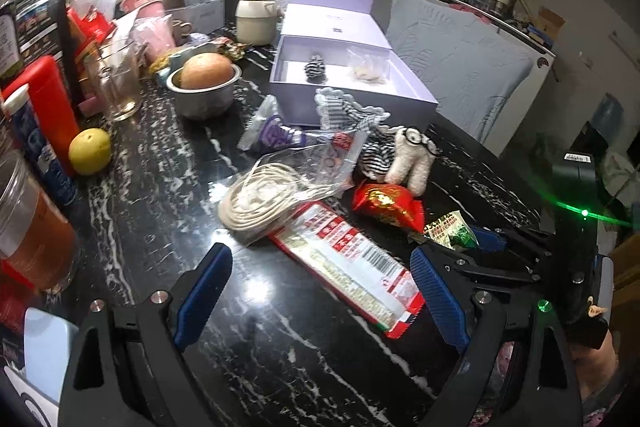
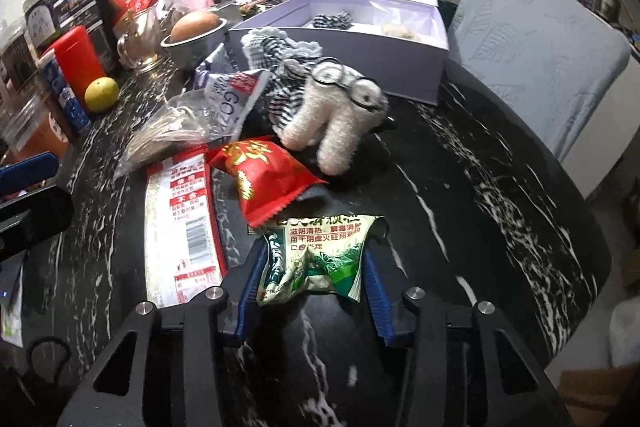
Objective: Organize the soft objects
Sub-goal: 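Grasp the green snack packet with the right gripper, then grasp the red snack packet with the left gripper while the right gripper holds the green packet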
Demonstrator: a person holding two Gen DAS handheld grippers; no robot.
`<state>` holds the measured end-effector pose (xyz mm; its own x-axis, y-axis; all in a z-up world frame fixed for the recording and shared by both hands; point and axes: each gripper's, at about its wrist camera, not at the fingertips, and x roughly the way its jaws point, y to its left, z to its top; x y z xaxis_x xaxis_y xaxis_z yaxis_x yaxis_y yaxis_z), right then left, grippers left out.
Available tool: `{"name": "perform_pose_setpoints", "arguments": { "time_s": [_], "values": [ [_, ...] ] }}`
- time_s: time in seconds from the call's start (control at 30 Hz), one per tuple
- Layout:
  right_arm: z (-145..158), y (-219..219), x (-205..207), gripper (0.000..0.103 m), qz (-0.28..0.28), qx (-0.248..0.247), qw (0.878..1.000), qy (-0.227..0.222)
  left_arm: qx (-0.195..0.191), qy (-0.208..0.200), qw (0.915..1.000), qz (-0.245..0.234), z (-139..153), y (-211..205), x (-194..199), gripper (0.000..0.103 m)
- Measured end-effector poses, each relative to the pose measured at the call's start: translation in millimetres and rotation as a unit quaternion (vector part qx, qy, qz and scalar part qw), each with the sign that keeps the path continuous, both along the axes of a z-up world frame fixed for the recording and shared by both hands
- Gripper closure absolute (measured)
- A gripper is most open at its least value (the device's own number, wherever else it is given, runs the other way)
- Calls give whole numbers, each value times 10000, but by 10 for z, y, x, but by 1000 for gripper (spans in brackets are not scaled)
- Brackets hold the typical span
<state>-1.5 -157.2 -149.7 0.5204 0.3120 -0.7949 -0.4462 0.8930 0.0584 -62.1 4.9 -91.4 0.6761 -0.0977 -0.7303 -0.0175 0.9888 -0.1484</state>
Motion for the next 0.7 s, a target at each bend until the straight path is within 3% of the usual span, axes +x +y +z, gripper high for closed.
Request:
{"name": "perform_pose_setpoints", "arguments": {
  "time_s": [0.47, 0.7],
  "values": [
    [110, -648, 51, 57, -683, 349, 9970, 121, -213, 115, 9967, -770, -42, -445, 475, 11],
    [112, -843, 162, 57, -913, 457, 9946, 165, -107, 433, 9943, -972, -225, -598, 805, 11]
  ]
}}
